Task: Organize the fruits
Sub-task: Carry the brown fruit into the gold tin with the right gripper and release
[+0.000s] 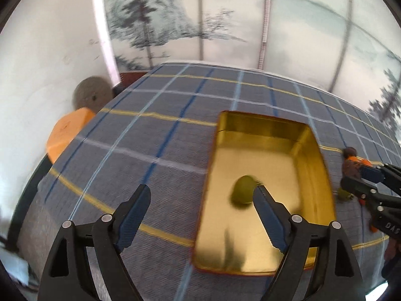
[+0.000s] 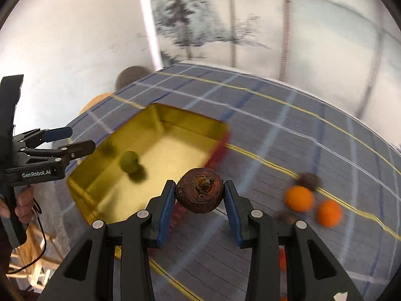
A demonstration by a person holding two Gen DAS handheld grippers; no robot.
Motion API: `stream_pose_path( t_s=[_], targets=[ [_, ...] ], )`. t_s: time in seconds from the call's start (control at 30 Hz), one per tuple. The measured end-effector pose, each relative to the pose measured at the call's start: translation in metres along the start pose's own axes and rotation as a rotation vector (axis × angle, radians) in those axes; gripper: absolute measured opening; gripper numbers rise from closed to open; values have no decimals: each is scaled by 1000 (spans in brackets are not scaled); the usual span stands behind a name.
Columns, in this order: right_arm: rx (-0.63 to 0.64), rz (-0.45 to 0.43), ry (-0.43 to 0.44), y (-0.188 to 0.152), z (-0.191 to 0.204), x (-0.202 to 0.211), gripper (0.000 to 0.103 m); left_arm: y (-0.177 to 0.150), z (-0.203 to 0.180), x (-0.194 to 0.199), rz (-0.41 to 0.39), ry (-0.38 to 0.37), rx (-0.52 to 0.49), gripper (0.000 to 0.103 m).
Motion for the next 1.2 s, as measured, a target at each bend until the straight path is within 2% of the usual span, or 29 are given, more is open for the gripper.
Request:
stream_pose_path(
  t_s=[0.23,0.47,0.67,0.97,1.07,1.2],
  targets=[
    [69,82,49,10,35,-48,36,-23,39,-7,61,59,74,84],
    [120,160,34,10,50,-83,36,-42,51,-10,96,80,97,84],
    [137,200,18,9,51,-102,36,-44,54,-10,100,94,97,84],
    [136,202,20,8,53,-108,38,-45,51,-11,105,96,87,84],
    [131,196,18,9,53,-107,47,-45,47,-9,101,92,79,84],
    [121,158,17,13,53,-91,49,-40,36,-1,78,68,70,84]
  ],
)
Point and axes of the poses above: each gripper's, at about its wrist camera, not at the fingertips, and x roughly against the way its jaws point, z to its left, y to its top, the point moved 6 cm from there along -x, roughly the way its jaws point, and after that the axes turned 9 degrees about y, right-handed, at the moved point
